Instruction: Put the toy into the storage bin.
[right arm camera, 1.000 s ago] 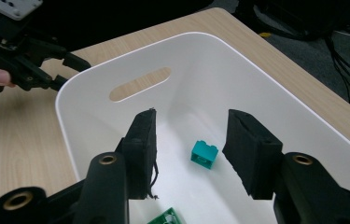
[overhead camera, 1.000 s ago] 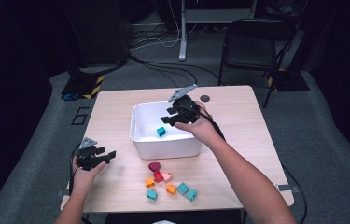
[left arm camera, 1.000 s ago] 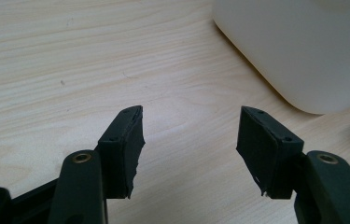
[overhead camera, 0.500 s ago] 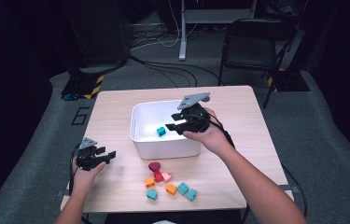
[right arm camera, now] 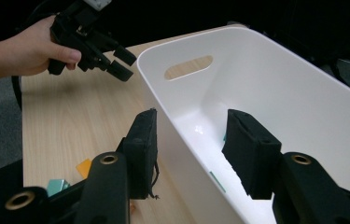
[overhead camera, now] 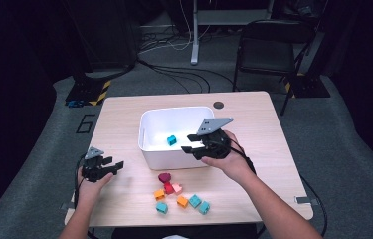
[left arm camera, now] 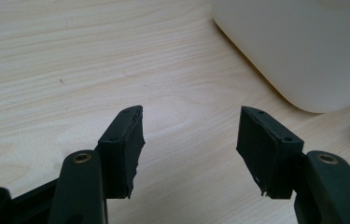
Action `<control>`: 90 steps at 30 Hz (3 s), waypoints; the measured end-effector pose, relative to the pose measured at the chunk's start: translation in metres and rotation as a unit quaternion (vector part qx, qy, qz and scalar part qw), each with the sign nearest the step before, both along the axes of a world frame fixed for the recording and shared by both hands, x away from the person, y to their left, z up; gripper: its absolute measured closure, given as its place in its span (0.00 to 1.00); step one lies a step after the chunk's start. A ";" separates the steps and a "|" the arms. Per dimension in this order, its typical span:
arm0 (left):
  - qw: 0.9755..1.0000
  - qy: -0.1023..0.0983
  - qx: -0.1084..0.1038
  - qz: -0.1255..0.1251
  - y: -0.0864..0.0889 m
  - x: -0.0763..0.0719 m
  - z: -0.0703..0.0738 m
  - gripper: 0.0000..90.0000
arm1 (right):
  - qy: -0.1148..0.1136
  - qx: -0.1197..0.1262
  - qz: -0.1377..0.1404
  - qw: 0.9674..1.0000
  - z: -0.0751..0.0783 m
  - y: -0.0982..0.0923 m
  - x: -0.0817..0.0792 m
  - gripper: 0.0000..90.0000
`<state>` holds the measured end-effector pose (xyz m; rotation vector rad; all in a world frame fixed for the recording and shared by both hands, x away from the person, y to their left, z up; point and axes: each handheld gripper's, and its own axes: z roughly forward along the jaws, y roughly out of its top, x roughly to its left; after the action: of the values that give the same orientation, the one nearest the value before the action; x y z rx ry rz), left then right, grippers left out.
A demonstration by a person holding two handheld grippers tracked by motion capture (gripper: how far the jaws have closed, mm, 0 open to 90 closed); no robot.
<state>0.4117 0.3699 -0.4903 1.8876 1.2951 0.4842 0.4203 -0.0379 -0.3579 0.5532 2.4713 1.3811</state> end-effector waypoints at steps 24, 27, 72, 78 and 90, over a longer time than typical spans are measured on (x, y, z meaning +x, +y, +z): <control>1.000 -0.002 0.000 0.004 0.001 -0.001 -0.001 0.45 | 0.021 -0.029 0.007 0.999 -0.074 0.013 -0.018 0.60; 1.000 -0.002 0.000 0.003 0.001 -0.001 -0.001 0.45 | 0.024 -0.027 0.008 0.999 -0.080 0.015 -0.020 0.61; 1.000 0.005 0.002 0.002 0.001 -0.002 -0.002 0.45 | 0.041 -0.088 0.052 0.994 -0.138 0.053 -0.036 0.59; 1.000 0.001 0.002 0.002 -0.001 -0.001 -0.002 0.45 | 0.057 -0.088 0.037 0.994 -0.143 0.046 -0.032 0.59; 1.000 0.002 0.001 0.001 -0.001 0.000 -0.002 0.45 | 0.063 -0.098 0.030 0.993 -0.147 0.038 -0.030 0.72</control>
<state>0.4116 0.3694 -0.4926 1.8899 1.2996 0.4816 0.3906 0.0001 -0.5052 0.5408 2.7065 1.1364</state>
